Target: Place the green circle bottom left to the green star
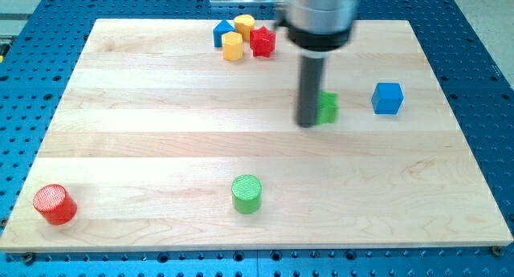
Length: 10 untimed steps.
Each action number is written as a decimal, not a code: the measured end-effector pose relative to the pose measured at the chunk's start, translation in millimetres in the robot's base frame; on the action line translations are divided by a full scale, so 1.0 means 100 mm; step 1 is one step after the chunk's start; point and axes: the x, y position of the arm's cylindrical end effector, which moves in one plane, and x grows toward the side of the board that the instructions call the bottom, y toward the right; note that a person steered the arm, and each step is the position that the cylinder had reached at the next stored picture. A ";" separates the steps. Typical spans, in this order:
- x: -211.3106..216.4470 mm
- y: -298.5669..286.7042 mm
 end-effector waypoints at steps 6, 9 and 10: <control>1.69 -1.73; 0.86 -0.49; 1.20 -1.07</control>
